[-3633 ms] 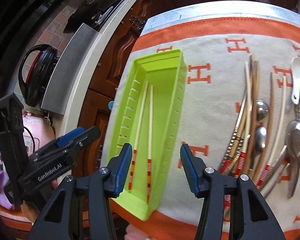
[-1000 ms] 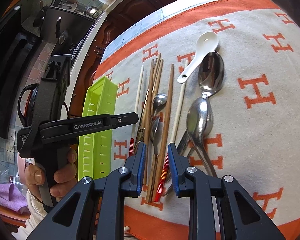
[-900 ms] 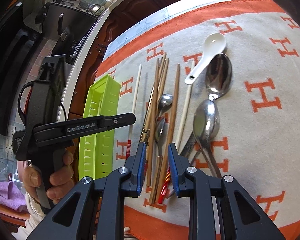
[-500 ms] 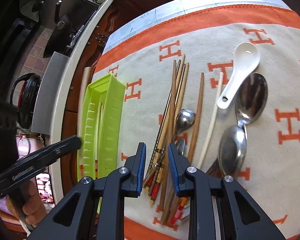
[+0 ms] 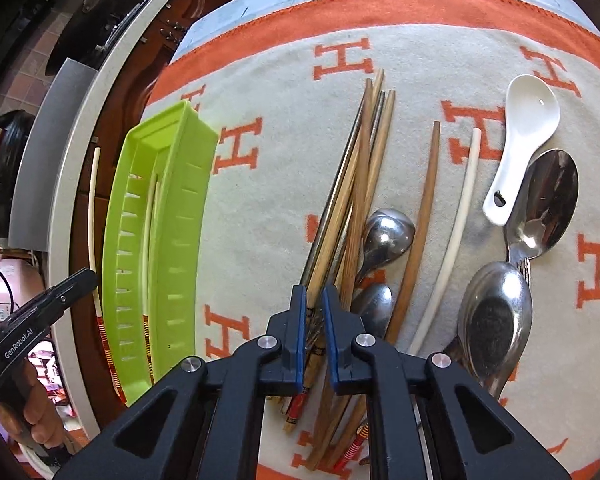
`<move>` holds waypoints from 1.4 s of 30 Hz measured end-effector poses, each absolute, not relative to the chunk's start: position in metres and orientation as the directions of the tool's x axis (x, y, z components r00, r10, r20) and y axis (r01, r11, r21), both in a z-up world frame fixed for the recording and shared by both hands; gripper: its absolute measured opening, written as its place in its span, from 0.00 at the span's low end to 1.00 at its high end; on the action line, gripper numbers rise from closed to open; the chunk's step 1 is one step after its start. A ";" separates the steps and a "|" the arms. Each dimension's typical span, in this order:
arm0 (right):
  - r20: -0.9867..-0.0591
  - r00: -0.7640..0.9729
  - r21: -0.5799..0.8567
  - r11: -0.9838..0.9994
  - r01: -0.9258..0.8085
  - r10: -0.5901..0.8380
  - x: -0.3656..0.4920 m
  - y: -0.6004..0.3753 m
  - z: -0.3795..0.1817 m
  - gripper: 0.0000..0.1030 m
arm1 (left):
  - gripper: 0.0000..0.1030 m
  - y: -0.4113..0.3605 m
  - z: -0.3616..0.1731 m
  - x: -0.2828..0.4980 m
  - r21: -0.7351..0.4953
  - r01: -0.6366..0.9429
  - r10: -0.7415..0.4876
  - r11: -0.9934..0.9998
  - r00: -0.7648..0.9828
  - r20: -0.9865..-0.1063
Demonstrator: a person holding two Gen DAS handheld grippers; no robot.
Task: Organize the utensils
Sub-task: 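Lower the bamboo chopstick into the tray with the left tool while the right tool grasps the brown chopstick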
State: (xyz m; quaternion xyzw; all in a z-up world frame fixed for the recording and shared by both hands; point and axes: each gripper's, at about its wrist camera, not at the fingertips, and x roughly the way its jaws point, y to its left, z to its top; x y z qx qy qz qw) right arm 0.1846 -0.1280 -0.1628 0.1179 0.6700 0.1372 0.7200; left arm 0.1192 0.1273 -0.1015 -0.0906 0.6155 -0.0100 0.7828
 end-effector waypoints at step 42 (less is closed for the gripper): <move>-0.817 0.165 0.566 0.822 0.058 0.552 0.151 -0.153 -0.123 0.06 | 0.46 0.129 -0.089 0.093 -0.092 -0.063 -0.068 0.994 0.310 -0.948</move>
